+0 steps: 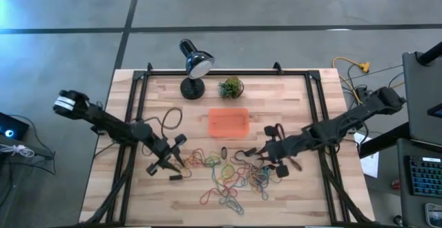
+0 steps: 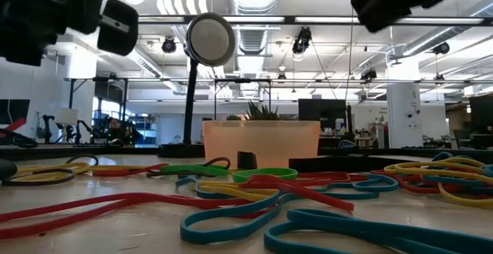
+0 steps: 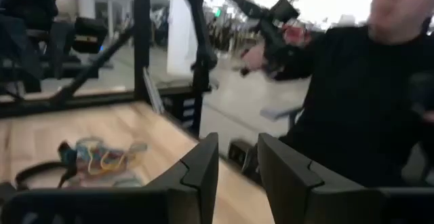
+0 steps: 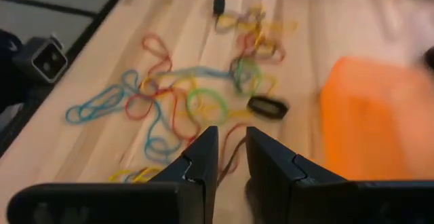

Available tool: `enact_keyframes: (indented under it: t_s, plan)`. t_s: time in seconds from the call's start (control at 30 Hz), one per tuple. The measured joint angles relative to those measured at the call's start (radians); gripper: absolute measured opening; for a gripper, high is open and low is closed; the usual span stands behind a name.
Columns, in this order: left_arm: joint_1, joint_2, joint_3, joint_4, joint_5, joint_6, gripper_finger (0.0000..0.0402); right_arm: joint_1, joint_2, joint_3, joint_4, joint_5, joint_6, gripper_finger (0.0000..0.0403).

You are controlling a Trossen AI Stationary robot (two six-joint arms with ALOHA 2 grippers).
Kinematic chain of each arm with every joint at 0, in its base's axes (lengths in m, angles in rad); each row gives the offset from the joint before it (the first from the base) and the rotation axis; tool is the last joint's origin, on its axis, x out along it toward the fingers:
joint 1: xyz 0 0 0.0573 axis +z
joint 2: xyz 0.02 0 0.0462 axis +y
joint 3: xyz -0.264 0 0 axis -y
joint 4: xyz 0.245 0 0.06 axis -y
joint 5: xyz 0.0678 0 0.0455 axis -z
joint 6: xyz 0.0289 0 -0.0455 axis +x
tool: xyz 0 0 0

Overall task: Pick and place rubber bands into bin
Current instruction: Put the black rubber band into the orange bin

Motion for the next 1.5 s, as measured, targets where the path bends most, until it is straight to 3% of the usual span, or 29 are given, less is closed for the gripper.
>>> enact_keyframes:
  t_s: [0.3,0.5,0.7,0.9,1.17,1.37,1.5]
  plan:
    - [-0.018,0.005,-0.002,0.048,-0.034,-0.006,0.0089,0.002,0.244,-0.002,-0.113,0.067,0.125,0.0072]
    - [-0.018,-0.035,-0.003,0.023,-0.128,0.037,0.0089,0.002,0.299,-0.002,-0.113,0.084,0.181,0.0072]
    - [-0.038,-0.107,0.084,-0.28,-0.434,0.111,0.0089,0.014,0.261,-0.002,-0.113,0.108,0.202,0.0072]
    - [-0.157,-0.082,0.397,-0.854,-0.808,0.13,0.0089,0.037,0.174,-0.002,-0.143,0.148,0.196,0.0072]
    - [-0.343,0.223,0.798,-1.282,-1.294,0.158,0.0089,0.057,0.074,-0.012,-0.173,0.184,0.197,0.0072]
    - [-0.431,0.479,0.985,-1.525,-1.644,0.158,0.0089,0.096,0.076,-0.032,-0.176,0.2,0.224,0.0072]
    - [-0.458,0.583,1.033,-1.614,-1.73,0.157,0.0089,0.126,0.091,-0.042,-0.183,0.21,0.26,0.0072]
